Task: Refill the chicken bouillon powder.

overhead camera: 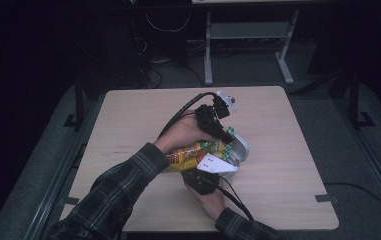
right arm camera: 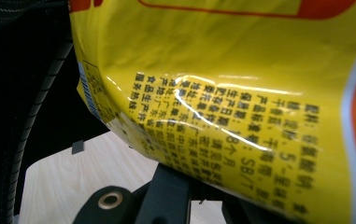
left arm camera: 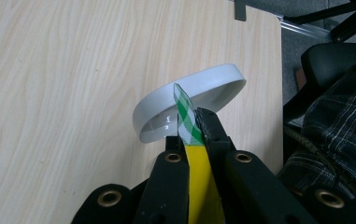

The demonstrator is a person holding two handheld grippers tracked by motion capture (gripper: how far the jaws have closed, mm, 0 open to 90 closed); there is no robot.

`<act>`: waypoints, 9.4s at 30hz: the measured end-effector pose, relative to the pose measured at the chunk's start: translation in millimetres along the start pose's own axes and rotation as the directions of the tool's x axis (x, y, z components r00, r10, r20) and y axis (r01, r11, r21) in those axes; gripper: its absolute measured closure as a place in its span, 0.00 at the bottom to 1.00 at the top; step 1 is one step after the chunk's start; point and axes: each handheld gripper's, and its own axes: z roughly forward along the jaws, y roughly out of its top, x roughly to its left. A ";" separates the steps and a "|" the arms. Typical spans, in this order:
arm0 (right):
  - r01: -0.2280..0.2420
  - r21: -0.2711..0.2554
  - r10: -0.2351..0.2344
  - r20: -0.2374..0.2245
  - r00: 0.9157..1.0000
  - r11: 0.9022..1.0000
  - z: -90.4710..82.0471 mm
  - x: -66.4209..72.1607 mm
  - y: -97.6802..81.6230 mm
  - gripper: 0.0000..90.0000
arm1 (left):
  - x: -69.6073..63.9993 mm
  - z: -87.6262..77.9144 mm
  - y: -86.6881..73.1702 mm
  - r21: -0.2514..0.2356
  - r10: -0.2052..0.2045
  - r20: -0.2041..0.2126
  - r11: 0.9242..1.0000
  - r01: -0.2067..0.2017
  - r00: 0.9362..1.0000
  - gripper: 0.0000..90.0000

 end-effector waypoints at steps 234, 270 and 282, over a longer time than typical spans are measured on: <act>-0.068 -0.033 0.068 -0.027 0.997 0.997 0.0 -3.2 7.2 1.00 | -3.4 1.9 11.7 0.044 -0.001 -0.035 0.999 0.003 0.999 0.99; -0.081 -0.032 0.080 -0.032 0.996 0.996 0.0 -3.7 7.4 1.00 | -3.6 3.2 12.5 0.048 0.001 -0.038 0.999 0.001 0.999 0.99; -0.084 -0.031 0.083 -0.034 0.996 0.996 0.2 -3.6 7.2 1.00 | -3.9 4.4 13.2 0.056 0.000 -0.039 0.998 0.002 0.999 0.99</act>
